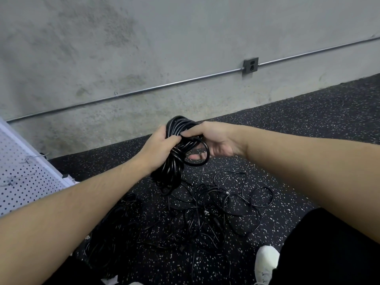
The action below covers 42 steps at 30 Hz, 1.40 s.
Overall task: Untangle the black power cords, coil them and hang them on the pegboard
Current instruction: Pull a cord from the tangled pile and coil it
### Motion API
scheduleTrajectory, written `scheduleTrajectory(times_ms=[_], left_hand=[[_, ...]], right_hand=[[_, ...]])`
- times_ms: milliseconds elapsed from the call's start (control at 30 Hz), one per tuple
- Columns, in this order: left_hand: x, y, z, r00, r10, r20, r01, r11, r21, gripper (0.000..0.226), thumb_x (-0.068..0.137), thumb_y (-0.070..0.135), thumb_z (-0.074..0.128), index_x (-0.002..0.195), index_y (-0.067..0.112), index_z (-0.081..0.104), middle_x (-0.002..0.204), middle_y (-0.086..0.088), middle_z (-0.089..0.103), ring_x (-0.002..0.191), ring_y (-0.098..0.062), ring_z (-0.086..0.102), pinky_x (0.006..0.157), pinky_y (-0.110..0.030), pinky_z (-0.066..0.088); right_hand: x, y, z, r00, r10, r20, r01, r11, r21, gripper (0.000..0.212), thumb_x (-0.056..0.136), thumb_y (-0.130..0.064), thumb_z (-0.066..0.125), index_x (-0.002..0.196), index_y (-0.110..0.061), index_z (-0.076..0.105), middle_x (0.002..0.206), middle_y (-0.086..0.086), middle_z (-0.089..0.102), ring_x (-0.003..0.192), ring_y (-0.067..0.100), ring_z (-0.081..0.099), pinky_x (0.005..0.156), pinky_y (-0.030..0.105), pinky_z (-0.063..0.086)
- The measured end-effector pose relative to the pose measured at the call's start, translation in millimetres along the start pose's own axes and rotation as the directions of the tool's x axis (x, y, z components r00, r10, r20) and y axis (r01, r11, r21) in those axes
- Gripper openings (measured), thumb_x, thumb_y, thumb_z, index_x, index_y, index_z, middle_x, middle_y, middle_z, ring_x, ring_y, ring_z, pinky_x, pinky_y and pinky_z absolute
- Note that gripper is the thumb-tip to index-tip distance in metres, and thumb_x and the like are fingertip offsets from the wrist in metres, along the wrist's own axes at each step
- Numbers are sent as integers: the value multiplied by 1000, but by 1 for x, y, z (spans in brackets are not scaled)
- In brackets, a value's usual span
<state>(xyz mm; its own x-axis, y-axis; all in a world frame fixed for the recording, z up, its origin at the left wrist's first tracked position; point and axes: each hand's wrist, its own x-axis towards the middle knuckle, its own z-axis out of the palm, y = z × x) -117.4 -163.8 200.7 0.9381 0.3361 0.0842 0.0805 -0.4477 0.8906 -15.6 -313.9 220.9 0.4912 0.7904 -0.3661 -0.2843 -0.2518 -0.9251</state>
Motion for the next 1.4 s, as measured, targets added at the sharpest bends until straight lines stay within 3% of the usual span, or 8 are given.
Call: scheduleTrajectory(times_ms=[233, 533, 700, 900, 967, 1067, 1300, 1400], left_hand=[[-1, -6, -5, 1000, -25, -5, 24, 999, -28, 31, 76, 35, 56, 106, 31, 58, 113, 0, 68, 111, -19, 63, 107, -47, 47], [6, -10, -3, 996, -80, -46, 73, 987, -140, 36, 74, 38, 62, 107, 24, 65, 106, -4, 73, 106, -25, 68, 104, -51, 50], [11, -8, -6, 990, -129, -58, 109, 957, -270, 33, 80, 30, 62, 109, 18, 67, 102, -17, 75, 90, -38, 72, 86, -55, 58], [9, -12, -1, 996, -54, -71, 48, 996, -81, 23, 85, 29, 62, 106, 29, 54, 109, -1, 67, 104, -19, 64, 92, -38, 51], [10, -10, 1, 996, -33, -77, 27, 997, -77, 21, 87, 29, 64, 105, 30, 54, 108, -1, 68, 97, -15, 65, 86, -34, 52], [9, -13, 1, 997, -23, -75, 17, 997, -77, 18, 98, 17, 63, 113, 25, 56, 105, 0, 69, 91, -11, 66, 79, -28, 51], [4, -14, 3, 997, -13, -73, 4, 992, -129, 23, 95, 13, 62, 109, 29, 54, 103, 3, 67, 96, -15, 65, 86, -35, 49], [2, -9, 3, 997, -53, -63, 38, 976, -214, 25, 86, 19, 65, 108, 27, 57, 103, -5, 69, 100, -34, 69, 89, -52, 54]], right_hand=[[9, 8, 6, 979, -134, -156, 129, 991, -42, 36, 87, -15, 78, 104, -17, 46, 104, 9, 71, 106, 28, 72, 95, 52, 56], [10, 13, 15, 980, -173, -102, 183, 978, 104, 30, 96, -19, 67, 115, -16, 45, 96, 7, 68, 73, 18, 70, 74, 42, 59], [1, 5, 11, 976, -199, 85, 192, 977, 90, 13, 102, -20, 53, 108, -12, 61, 105, 8, 64, 93, 22, 56, 104, 49, 45], [7, 9, 23, 967, -199, -159, 188, 979, -79, 3, 98, -5, 60, 98, -8, 60, 91, 13, 70, 73, 21, 69, 61, 36, 62], [10, 8, 26, 934, -223, -278, 198, 974, -113, 10, 96, -5, 61, 97, -9, 52, 81, 12, 66, 46, 15, 62, 37, 25, 48], [18, 11, 27, 927, -194, -321, 159, 979, -131, 24, 93, -9, 63, 113, -2, 52, 71, 13, 63, 34, 17, 54, 33, 19, 38], [22, 11, 25, 951, -70, -300, 58, 997, -48, 10, 89, -16, 61, 98, -12, 64, 82, 5, 65, 71, 18, 57, 60, 31, 45], [26, 14, 23, 948, -140, -286, 131, 990, -50, 39, 84, -18, 62, 122, -10, 60, 99, 8, 67, 79, 18, 61, 57, 27, 50]])
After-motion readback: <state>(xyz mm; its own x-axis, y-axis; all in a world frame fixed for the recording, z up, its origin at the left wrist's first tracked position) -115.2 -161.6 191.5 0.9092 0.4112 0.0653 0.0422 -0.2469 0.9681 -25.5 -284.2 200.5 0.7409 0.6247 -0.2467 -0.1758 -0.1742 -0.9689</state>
